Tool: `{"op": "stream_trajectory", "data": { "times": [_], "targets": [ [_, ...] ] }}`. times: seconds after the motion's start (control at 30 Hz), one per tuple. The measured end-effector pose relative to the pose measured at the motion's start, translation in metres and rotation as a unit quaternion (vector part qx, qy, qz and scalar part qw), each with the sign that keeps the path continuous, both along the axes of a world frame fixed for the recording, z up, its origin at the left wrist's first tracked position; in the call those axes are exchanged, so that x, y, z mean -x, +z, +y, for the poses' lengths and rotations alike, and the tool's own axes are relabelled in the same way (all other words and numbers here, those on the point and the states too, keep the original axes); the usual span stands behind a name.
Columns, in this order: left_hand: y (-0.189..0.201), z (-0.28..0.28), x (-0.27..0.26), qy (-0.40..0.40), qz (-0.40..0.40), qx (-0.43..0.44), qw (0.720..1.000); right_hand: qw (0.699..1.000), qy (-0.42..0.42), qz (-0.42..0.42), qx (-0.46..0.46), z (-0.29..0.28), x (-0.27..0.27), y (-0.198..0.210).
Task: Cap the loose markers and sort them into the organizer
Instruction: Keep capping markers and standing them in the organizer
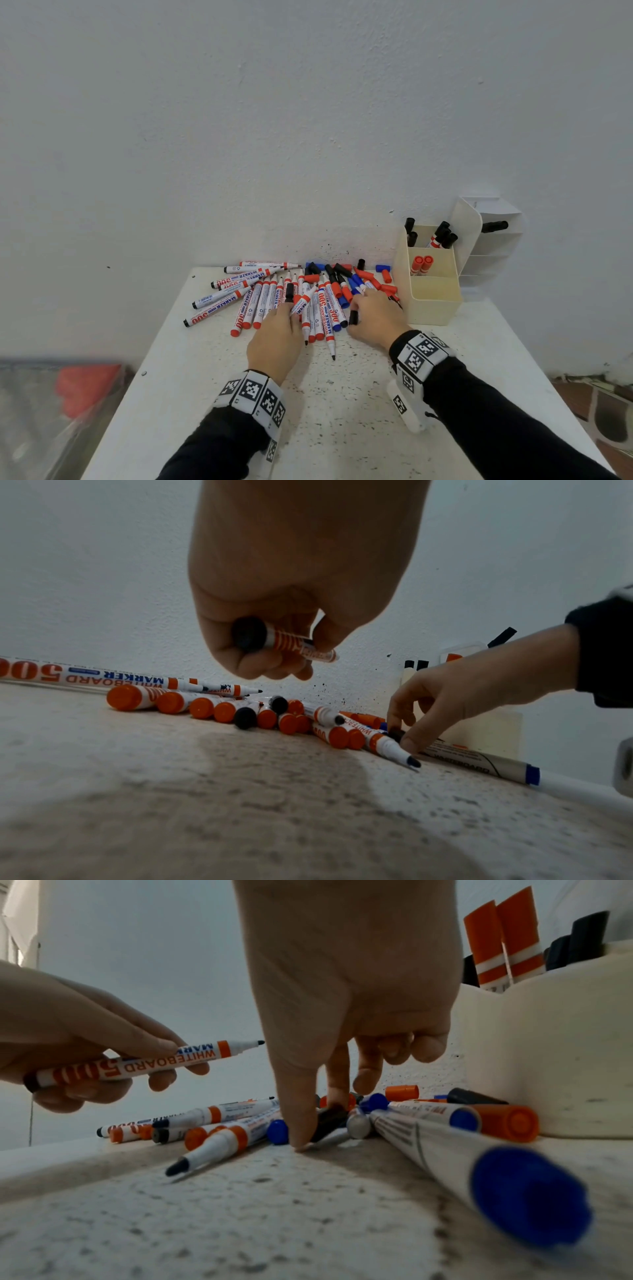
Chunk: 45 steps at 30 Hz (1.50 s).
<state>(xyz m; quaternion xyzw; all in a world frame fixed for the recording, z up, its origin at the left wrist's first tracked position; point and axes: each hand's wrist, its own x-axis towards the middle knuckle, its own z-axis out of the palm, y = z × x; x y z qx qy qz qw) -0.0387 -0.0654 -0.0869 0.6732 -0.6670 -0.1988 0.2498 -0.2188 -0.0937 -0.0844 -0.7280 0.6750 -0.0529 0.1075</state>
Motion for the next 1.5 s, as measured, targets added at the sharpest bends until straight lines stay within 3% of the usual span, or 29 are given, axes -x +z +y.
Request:
{"op": "stream_trajectory", "data": {
  "times": [0.1,0.17,0.4,0.53,0.73,0.8,0.93,1.0,1.07,1.13,1.27,1.4,1.5],
  "targets": [
    [-0.002,0.000,0.001,-0.011,-0.008,-0.006,1.000,0.972,-0.026,-0.230,0.038,0.003,-0.003,0.011],
    [-0.001,0.001,0.002,-0.022,-0.015,-0.009,1.000,0.947,-0.032,-0.317,0.042,0.002,-0.009,0.018],
    [-0.001,0.005,0.000,-0.065,-0.015,0.016,0.998,0.924,0.008,-0.381,-0.019,0.003,-0.016,0.014],
    [0.002,0.007,0.001,-0.057,-0.022,0.031,0.998,0.900,-0.039,-0.428,0.068,0.003,-0.015,0.010],
    [0.000,0.007,0.002,-0.086,-0.001,0.017,0.996,0.907,0.008,-0.421,-0.007,0.005,-0.018,0.011],
    [0.001,0.009,0.002,-0.102,-0.002,0.025,0.994,0.897,-0.016,-0.441,0.002,0.005,-0.017,0.011],
    [0.011,0.018,0.012,-0.137,-0.088,0.057,0.985,0.927,-0.088,-0.363,0.024,-0.001,-0.019,0.006],
    [0.014,0.019,0.016,-0.138,-0.113,0.054,0.982,0.925,-0.107,-0.364,0.021,-0.004,-0.022,0.006],
    [0.017,0.017,0.018,-0.154,-0.074,0.018,0.985,0.914,-0.095,-0.393,0.015,-0.005,-0.023,0.007],
    [0.022,0.015,0.021,-0.170,0.014,-0.046,0.984,0.906,-0.070,-0.417,0.023,-0.005,-0.023,0.008],
    [0.035,0.015,0.022,-0.176,0.155,-0.178,0.956,0.925,-0.024,-0.378,0.037,-0.004,-0.021,0.013],
    [0.030,0.011,0.023,-0.173,0.204,-0.171,0.948,0.912,0.011,-0.405,0.067,0.000,-0.020,0.027],
    [0.030,0.010,0.031,-0.155,0.227,-0.132,0.952,0.923,0.040,-0.371,0.100,0.002,-0.017,0.050]
  ]
}}
